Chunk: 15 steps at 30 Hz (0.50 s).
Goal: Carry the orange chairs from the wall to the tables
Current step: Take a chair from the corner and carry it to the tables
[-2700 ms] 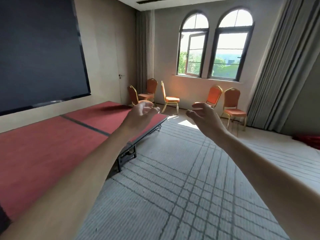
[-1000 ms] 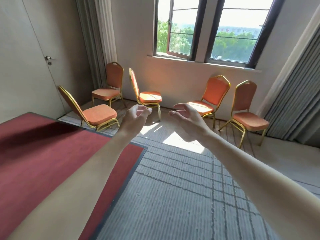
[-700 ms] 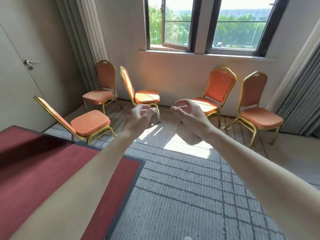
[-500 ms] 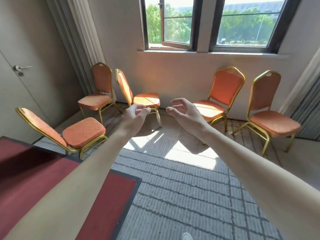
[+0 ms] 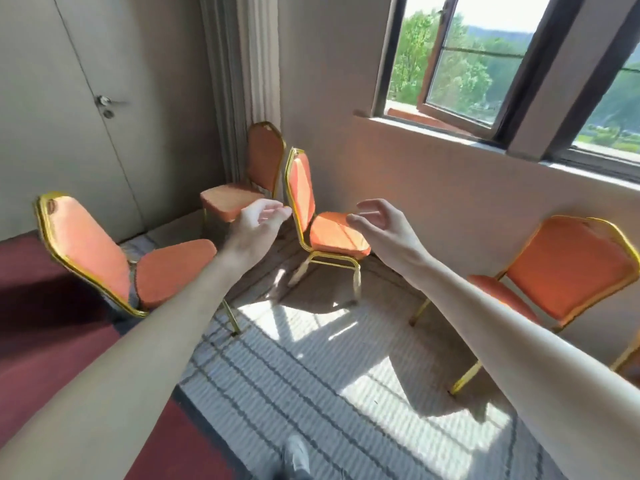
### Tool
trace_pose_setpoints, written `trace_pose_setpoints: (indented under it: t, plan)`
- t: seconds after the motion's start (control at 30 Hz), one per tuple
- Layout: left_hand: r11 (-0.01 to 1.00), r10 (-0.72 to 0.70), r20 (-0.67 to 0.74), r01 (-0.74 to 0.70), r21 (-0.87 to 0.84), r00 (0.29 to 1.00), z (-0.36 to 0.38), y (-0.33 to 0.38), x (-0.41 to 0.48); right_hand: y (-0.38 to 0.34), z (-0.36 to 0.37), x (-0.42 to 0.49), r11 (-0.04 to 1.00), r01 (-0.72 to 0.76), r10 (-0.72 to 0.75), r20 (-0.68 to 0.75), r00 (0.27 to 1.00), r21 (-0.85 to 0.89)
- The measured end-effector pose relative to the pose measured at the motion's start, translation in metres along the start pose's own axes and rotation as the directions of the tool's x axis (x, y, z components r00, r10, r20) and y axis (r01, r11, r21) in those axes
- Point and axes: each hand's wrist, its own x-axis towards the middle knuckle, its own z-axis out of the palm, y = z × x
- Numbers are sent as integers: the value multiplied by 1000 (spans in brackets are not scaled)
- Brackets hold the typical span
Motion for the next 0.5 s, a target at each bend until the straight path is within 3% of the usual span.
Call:
trace_pose_setpoints:
  t: [0.3,0.5]
  plan:
    - [993,-117,-179,111,-42,977,1,-65,271,38,56,300,992,105,-91,184,979,-66]
    - [985,-168,-261,174,2,951,-10,-92,404,52,99,466,988,156,-145,266,953,-20]
